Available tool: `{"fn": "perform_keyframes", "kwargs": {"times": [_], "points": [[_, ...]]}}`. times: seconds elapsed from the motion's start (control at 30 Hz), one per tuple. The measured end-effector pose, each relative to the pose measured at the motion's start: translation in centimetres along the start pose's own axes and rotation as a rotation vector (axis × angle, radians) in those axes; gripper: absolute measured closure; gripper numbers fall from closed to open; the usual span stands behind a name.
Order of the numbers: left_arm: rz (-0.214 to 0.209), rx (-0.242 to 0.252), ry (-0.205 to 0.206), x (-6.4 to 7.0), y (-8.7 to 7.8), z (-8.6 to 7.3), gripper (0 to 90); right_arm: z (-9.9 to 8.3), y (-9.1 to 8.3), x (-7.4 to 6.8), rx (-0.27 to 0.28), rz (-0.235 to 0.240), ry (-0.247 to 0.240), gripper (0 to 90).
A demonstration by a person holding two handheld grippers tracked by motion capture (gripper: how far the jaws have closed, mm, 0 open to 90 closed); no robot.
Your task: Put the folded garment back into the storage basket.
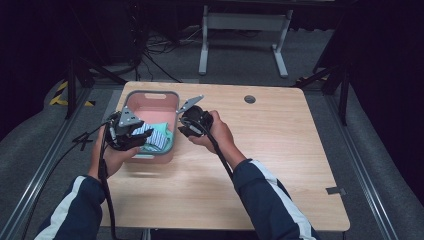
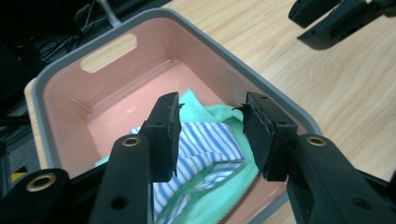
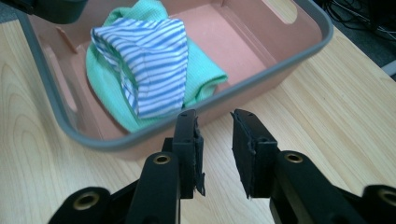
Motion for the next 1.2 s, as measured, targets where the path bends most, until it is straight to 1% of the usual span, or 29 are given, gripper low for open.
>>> {"fn": "perform_keyframes", "kwargs": {"times": [0.03, 0.07, 0.1, 0.17, 0.2, 0.23, 0.3, 0.37, 0.4, 0.43, 0.53, 0.57, 0.6, 0.63, 0.7, 0.77, 0.8, 0.87, 0.9, 0.97, 1.0, 1.07, 1.13, 1.2], "points": [[-0.003, 0.002, 0.005, 0.3, 0.0, -0.1, 56.6, -0.3, -0.2, 0.1, -0.005, -0.005, 0.0, 70.7], [-0.003, 0.002, 0.005, 0.3, 0.0, -0.1, 56.6, -0.4, -0.3, 0.1, -0.004, -0.006, 0.0, 70.4], [-0.009, 0.005, 0.006, 0.7, -0.1, -0.1, 56.6, -0.7, -0.6, 0.1, -0.008, -0.011, -0.004, 69.9], [-0.01, 0.008, 0.007, 1.0, -0.3, -0.1, 56.6, -1.1, -0.9, 0.1, -0.008, -0.012, -0.001, 69.7], [-0.013, 0.017, 0.008, 1.2, -0.4, -0.1, 56.5, -1.3, -1.2, 0.2, -0.009, -0.017, -0.003, 69.5], [-0.015, 0.02, 0.016, 1.4, -0.5, -0.1, 56.4, -1.6, -1.5, 0.3, -0.009, -0.021, -0.002, 69.0], [-0.016, 0.02, 0.016, 1.6, -0.5, -0.1, 55.4, -1.9, -1.7, 0.4, -0.01, -0.028, -0.002, 68.7], [-0.021, 0.023, 0.023, 2.1, -0.7, -0.1, 55.4, -2.4, -2.3, 0.5, -0.007, -0.034, -0.005, 67.6], [-0.02, 0.023, 0.032, 2.2, -0.8, -0.1, 55.4, -2.7, -2.6, 0.4, -0.01, -0.036, 0.0, 66.6], [-0.025, 0.025, 0.026, 2.5, -0.9, -0.1, 54.7, -3.2, -3.1, 0.5, -0.012, -0.044, -0.007, 63.7], [-0.029, 0.03, 0.036, 3.3, -1.1, -0.2, 54.3, -3.7, -3.6, 0.6, -0.013, -0.057, -0.005, 62.4], [-0.032, 0.033, 0.033, 3.5, -1.2, -0.2, 54.0, -4.0, -4.0, 0.6, -0.008, -0.059, -0.006, 60.5], [-0.033, 0.037, 0.046, 3.7, -1.2, -0.2, 53.6, -4.3, -4.3, 0.6, -0.01, -0.061, -0.006, 59.0], [-0.031, 0.04, 0.045, 4.0, -1.3, -0.1, 52.8, -4.6, -4.6, 0.6, -0.011, -0.064, -0.008, 57.4], [-0.035, 0.04, 0.061, 4.5, -1.4, -0.1, 51.0, -5.1, -5.2, 0.7, -0.018, -0.085, -0.013, 54.6], [-0.044, 0.045, 0.06, 5.1, -1.5, -0.2, 48.7, -5.8, -5.7, 0.6, -0.019, -0.09, -0.004, 52.2], [-0.046, 0.046, 0.07, 5.4, -1.5, -0.2, 47.8, -6.1, -6.0, 0.7, -0.02, -0.091, -0.006, 50.1], [-0.055, 0.051, 0.065, 6.0, -1.5, -0.3, 44.8, -6.8, -6.5, 0.8, -0.025, -0.107, -0.015, 47.6], [-0.058, 0.048, 0.078, 6.1, -1.5, -0.3, 43.8, -7.1, -6.8, 0.8, -0.03, -0.109, -0.019, 46.7], [-0.062, 0.044, 0.078, 6.5, -1.4, -0.4, 42.2, -7.8, -7.3, 0.9, -0.032, -0.123, -0.021, 44.6], [-0.067, 0.043, 0.077, 6.7, -1.4, -0.4, 41.1, -8.2, -7.5, 0.9, -0.03, -0.121, -0.018, 43.1], [-0.076, 0.04, 0.095, 7.2, -1.4, -0.5, 38.6, -9.0, -7.8, 1.0, -0.038, -0.124, -0.017, 40.0], [-0.094, 0.039, 0.103, 7.7, -1.3, -0.6, 34.9, -9.7, -8.2, 1.1, -0.043, -0.133, -0.027, 37.3], [-0.11, 0.038, 0.129, 8.3, -1.3, -0.7, 32.3, -10.3, -8.6, 1.2, -0.035, -0.138, -0.031, 35.0]]}}
Point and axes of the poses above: each handheld gripper's, and its own axes: y roughly forward along the jaws, z roughly out of its top, x roughly to its right, the point moved 8 cm from there along y, roughly forward along the jaws, and after that the axes turned 14 degrees about z, right-handed, at the moved point
